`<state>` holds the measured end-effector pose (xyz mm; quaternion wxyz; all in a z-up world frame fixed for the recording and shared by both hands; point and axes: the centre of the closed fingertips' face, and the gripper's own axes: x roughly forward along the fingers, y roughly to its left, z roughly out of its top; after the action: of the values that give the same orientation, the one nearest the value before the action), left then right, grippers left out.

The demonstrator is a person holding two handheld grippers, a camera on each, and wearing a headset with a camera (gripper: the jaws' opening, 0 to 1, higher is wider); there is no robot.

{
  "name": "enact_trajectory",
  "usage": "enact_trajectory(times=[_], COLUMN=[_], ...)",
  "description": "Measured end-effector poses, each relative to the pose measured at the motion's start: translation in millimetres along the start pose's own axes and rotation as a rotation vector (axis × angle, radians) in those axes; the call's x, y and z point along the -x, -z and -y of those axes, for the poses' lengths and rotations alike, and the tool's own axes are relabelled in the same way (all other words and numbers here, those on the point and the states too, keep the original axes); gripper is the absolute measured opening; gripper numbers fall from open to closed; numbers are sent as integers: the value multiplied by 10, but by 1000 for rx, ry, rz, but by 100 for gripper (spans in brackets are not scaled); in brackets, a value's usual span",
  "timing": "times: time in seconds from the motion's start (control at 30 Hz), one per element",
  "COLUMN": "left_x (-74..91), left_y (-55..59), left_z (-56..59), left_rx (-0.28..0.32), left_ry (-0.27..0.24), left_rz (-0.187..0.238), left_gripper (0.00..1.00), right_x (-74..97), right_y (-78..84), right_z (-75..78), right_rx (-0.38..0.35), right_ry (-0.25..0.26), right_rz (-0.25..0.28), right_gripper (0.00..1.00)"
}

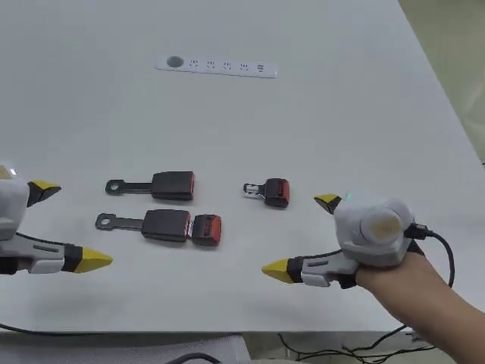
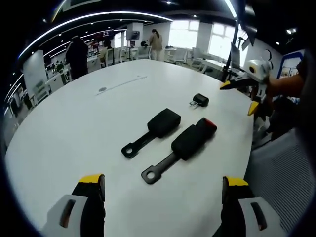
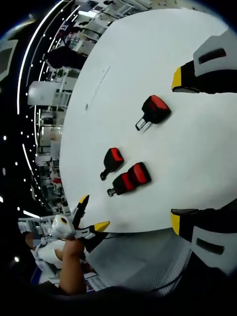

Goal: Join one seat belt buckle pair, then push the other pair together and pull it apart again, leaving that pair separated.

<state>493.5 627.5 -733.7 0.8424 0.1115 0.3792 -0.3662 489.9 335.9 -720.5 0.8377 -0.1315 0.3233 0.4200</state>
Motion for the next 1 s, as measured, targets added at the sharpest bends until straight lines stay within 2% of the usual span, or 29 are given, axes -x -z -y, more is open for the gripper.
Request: enact_trajectory(times=[0.07, 0.13, 0.17, 0.23, 0.3, 0.47, 0.67, 1.0], left_x=[24, 57, 89, 110, 118, 159, 174, 196], left_y=[4, -80, -77, -25, -4, 29, 64, 60], left_z=[66, 50, 41, 43, 45, 79, 199, 184], left_rx=[2, -15, -13, 12, 13, 18, 24, 34], left_ry=[-3, -18, -34, -35, -40, -42, -37, -50], left_rz=[1, 74, 78, 74, 84, 86, 71, 84], left_gripper=[100, 100, 100, 100, 100, 100, 100, 100], right_x=[-2, 0, -1, -17, 5, 74, 130, 147], right_y=[2, -10, -8, 17, -9, -64, -94, -77], right_z=[-15, -32, -37, -49, -70, -85, -164, -213], right_rx=[-6, -5, -12, -20, 0, -8, 12, 7], right_ry=[4, 10, 11, 10, 17, 17, 18, 36], right_rz=[11, 31, 31, 28, 36, 55, 62, 71], right_gripper=[99, 99, 99, 99, 99, 99, 99, 99])
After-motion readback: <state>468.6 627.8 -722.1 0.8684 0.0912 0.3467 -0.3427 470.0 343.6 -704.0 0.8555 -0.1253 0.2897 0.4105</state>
